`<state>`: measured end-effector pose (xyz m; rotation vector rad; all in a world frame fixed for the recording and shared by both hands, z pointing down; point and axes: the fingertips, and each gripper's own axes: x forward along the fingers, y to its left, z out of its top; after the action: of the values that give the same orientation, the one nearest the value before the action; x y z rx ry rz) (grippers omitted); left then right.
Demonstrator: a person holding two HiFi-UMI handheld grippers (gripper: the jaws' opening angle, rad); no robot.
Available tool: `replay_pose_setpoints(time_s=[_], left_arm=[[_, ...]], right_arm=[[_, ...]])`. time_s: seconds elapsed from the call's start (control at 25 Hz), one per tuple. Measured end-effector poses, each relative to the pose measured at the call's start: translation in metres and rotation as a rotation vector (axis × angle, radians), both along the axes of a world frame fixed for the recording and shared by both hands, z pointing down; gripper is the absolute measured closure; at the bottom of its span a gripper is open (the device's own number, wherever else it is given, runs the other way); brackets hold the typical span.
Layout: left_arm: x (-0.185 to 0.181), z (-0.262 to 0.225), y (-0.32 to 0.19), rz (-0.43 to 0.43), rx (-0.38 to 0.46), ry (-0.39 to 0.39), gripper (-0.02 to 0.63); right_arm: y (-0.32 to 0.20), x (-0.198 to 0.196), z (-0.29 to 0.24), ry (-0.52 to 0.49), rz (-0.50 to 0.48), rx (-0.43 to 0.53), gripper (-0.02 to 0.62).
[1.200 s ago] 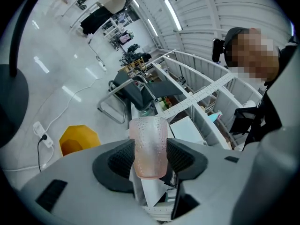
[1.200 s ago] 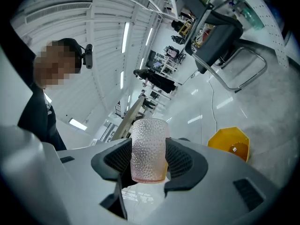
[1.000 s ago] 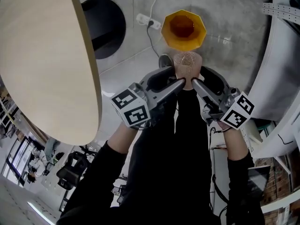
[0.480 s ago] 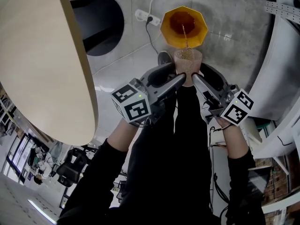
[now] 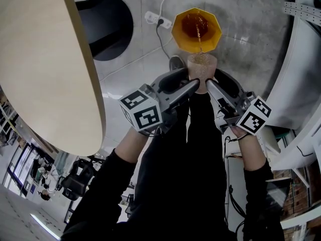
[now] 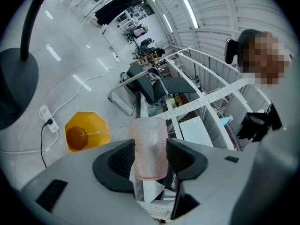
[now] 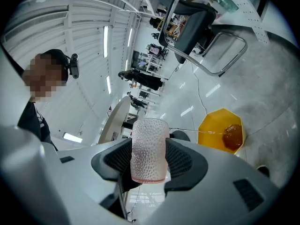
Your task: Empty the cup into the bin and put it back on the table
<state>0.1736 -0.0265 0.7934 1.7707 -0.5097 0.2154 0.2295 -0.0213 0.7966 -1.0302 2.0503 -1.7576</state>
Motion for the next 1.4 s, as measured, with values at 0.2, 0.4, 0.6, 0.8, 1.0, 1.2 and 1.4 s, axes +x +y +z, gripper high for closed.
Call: replay_pose_setpoints(time_s=[0.2,0.4,0.6,0.8,1.0,1.2,1.4], left_arm=[[-0.001,0.001,0.001,-0.007,-0.027,-0.007,0.382],[-0.001,0.004,0.004,-0.015,-0.068,-0.013,0.382],[-0.002,0.005,0.003,-0.027,-0.097,-0.014,0.382],[-0.003,0.007,0.004,-0.043,-0.145,-0.038,0.382],[-0.005,0.008,0.006,-0.071,-0.197,-0.053,0.382],[-0.007,0.011,0.006,-0.085,-0.235,-0.064,0.382],[-0.006,0.01,0.006,-0.082,-0.233,-0.066,0.382]], right_arm=[[0.002,-0.001,0.002,-0.015,0.017,-0.035,0.362],[0.005,-0.001,0.004,-0.021,0.024,-0.075,0.362],[0.005,-0.002,0.006,-0.032,0.037,-0.121,0.364],[0.007,-0.003,0.008,-0.045,0.042,-0.189,0.364],[0.008,-0.004,0.01,-0.062,0.055,-0.258,0.364],[0.005,-0.007,0.01,-0.064,0.047,-0.276,0.364],[0.003,-0.007,0.009,-0.065,0.047,-0.269,0.364]])
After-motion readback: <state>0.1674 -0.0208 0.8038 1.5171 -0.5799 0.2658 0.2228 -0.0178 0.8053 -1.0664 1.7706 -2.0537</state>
